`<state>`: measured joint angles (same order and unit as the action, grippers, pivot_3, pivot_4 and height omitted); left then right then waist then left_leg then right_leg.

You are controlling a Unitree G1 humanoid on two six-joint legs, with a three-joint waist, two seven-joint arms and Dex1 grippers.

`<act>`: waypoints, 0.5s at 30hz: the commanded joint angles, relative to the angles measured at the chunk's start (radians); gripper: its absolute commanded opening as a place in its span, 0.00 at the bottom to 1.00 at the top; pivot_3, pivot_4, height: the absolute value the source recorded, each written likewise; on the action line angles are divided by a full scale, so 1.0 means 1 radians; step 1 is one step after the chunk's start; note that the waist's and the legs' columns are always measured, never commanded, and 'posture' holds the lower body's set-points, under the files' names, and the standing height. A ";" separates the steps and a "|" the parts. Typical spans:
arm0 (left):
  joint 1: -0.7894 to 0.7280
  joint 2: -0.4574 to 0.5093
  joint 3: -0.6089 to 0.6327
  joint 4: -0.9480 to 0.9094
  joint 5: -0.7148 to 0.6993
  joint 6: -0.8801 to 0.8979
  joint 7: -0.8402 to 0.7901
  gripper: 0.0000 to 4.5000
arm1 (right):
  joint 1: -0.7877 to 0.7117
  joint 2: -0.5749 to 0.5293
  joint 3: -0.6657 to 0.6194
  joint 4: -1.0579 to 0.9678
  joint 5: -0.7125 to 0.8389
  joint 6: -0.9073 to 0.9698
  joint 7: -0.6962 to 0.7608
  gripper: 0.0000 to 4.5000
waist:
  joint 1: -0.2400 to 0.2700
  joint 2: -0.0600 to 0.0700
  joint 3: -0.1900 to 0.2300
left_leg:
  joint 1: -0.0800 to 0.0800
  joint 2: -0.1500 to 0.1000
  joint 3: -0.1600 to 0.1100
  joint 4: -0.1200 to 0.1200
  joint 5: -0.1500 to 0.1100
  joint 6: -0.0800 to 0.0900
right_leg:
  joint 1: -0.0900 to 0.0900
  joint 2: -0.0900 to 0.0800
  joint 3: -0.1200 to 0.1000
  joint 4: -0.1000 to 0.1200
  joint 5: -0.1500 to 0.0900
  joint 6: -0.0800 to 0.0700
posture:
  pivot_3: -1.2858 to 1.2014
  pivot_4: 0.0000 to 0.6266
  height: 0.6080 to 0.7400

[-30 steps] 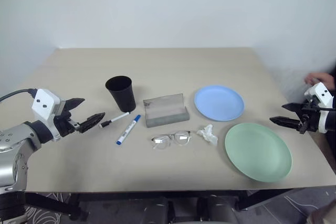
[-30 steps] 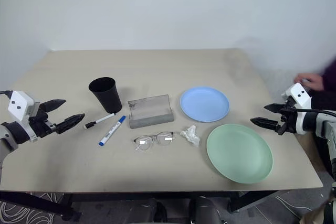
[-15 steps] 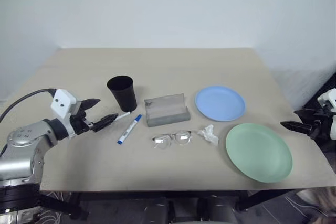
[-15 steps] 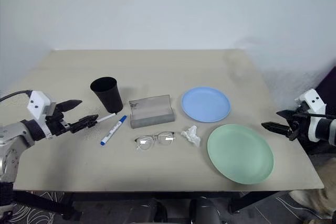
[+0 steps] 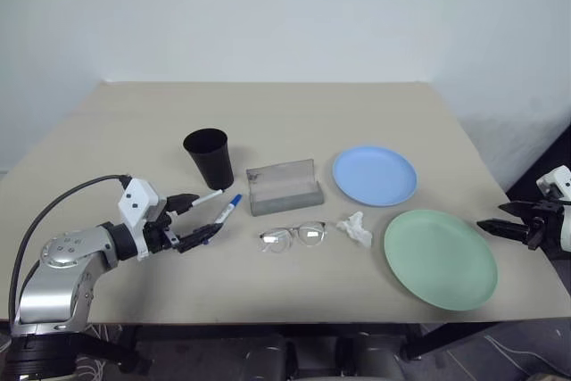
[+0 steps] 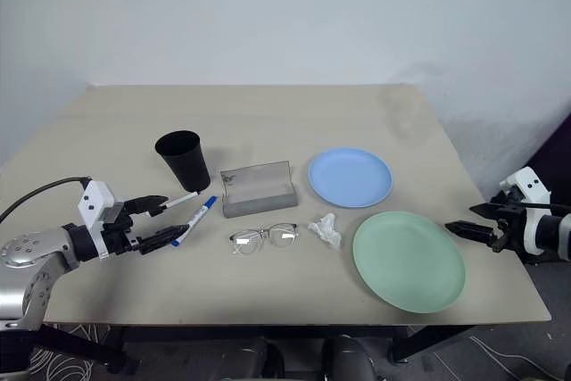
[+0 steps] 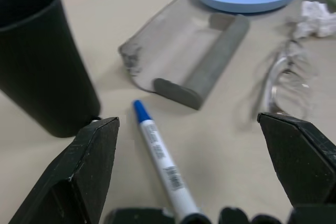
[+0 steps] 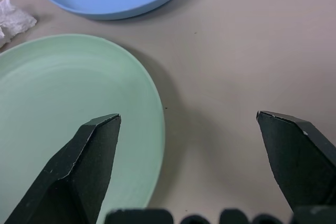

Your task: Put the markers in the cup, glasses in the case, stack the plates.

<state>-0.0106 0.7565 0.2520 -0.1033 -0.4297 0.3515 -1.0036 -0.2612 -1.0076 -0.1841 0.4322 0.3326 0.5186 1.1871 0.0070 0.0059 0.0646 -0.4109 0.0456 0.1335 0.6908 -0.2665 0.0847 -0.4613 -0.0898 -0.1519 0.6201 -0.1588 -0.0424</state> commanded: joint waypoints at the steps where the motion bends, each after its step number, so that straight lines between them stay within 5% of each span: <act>1: 0.006 -0.001 0.010 -0.056 -0.027 0.004 0.003 1.00 | -0.001 0.000 0.000 -0.007 -0.001 0.020 -0.002 1.00 | 0.000 0.000 0.000 | 0.000 0.000 0.000 0.000 0.000 0.000 | 0.000 0.000 0.000 0.000 0.000 0.000 | 0.52 0.00 0.94; 9: 0.026 -0.007 0.008 -0.080 -0.038 0.010 0.004 1.00 | 0.041 0.043 0.024 -0.059 0.008 0.095 -0.026 1.00 | 0.000 0.000 0.000 | 0.000 0.000 0.000 0.000 0.000 0.000 | 0.000 0.000 0.000 0.000 0.000 0.000 | 0.52 0.00 0.94; 12: 0.029 -0.007 0.008 -0.084 -0.038 0.011 0.006 1.00 | 0.039 0.056 0.031 -0.055 0.005 0.103 -0.038 0.88 | 0.000 0.000 0.000 | 0.000 0.000 0.000 0.001 0.000 0.000 | 0.000 0.000 0.000 0.000 0.000 0.000 | 0.52 0.00 0.94; 15: 0.037 -0.007 0.011 -0.088 -0.040 0.011 0.007 1.00 | 0.041 0.061 0.032 -0.061 0.008 0.114 -0.046 0.64 | 0.000 0.000 0.000 | 0.000 0.000 0.000 0.001 0.000 0.000 | 0.000 0.000 0.000 0.000 0.000 0.000 | 0.52 0.00 0.94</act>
<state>0.0296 0.7475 0.2511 -0.1530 -0.4496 0.3654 -1.0022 -0.2130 -0.9410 -0.1359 0.4020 0.3331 0.6293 1.1474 0.0067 0.0063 0.0646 -0.4110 0.0457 0.1335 0.6918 -0.2666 0.0847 -0.4609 -0.0899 -0.1522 0.6203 -0.1588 -0.0423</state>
